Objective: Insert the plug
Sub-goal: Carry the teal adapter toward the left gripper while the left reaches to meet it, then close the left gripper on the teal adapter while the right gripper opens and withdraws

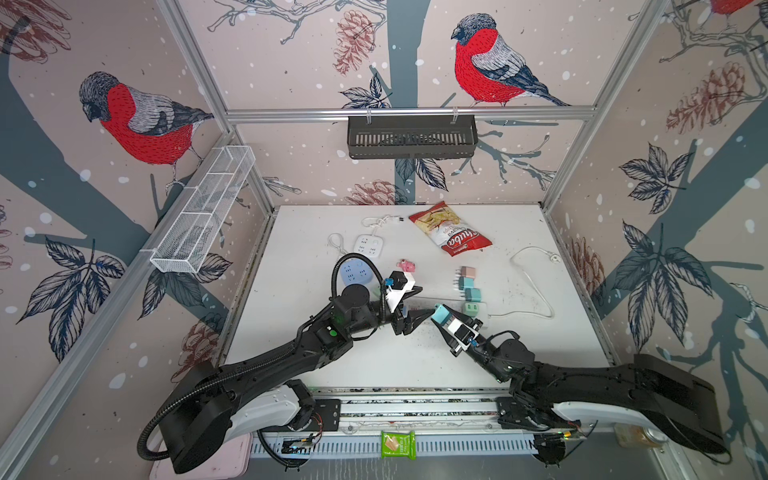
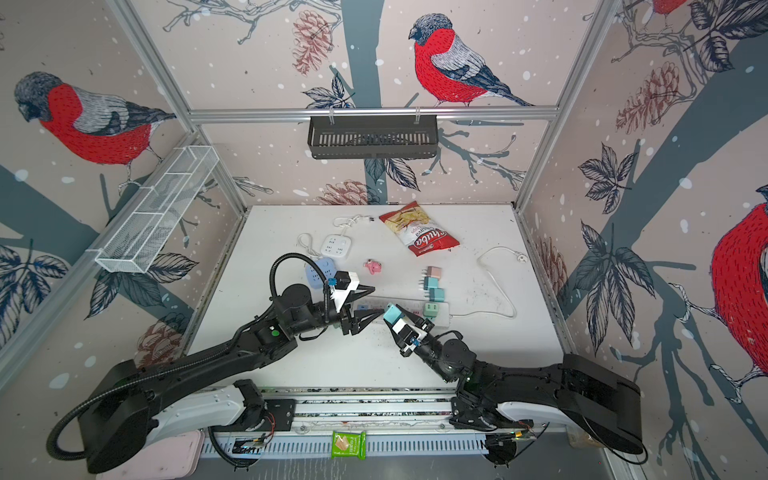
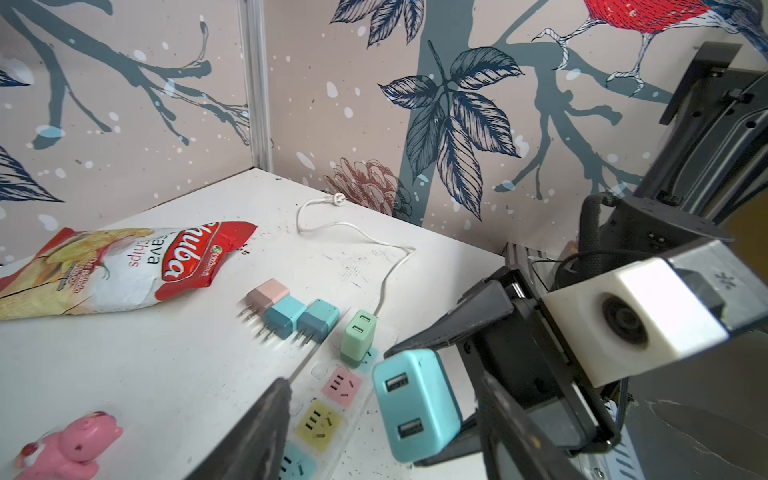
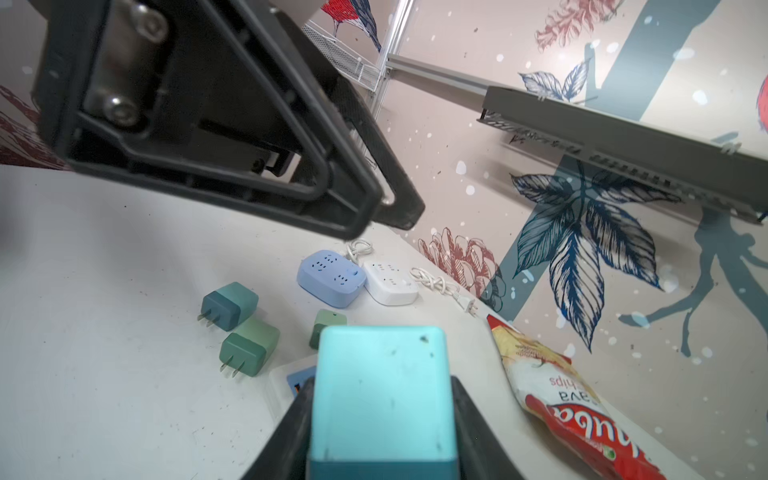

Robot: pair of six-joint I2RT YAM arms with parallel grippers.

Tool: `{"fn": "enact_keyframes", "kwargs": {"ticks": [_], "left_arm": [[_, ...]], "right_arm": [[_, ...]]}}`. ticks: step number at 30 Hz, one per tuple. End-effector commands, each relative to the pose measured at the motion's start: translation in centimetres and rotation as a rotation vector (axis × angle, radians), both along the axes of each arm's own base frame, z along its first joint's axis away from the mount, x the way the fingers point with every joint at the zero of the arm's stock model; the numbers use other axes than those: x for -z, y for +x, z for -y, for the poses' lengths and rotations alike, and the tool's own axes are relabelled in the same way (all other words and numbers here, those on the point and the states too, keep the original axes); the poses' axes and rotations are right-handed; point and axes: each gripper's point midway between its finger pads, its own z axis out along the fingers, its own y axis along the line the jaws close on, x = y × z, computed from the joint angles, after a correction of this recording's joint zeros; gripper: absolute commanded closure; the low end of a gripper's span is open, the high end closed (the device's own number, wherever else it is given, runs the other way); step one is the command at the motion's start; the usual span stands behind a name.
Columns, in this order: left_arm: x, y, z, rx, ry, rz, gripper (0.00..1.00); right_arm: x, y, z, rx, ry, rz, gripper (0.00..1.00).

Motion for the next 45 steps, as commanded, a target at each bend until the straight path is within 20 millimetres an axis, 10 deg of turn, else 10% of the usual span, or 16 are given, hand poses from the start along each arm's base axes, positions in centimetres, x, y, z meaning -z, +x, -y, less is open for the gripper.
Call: {"fn": "enact_keyframes", "kwargs": {"ticks": [1,31,45], "left_arm": [[-1.3,-0.9,0.6,0.072,-0.040,0.021,0.30],[0.4,-1.4,2.8,0.169,0.037,-0.044,0.39],[0.7,-1.7,3.2,0.193,0.058,-0.045,1.00]], "right_arm": [[-2.8,-0.3,0.3,0.010,0.047,0.139,0.98],[-5.1,-0.2,-0.5,0.037,0.044,0.314,0.97],[-5.4,0.2,-0.6,0.096,0.080,0.369,0.90]]}}
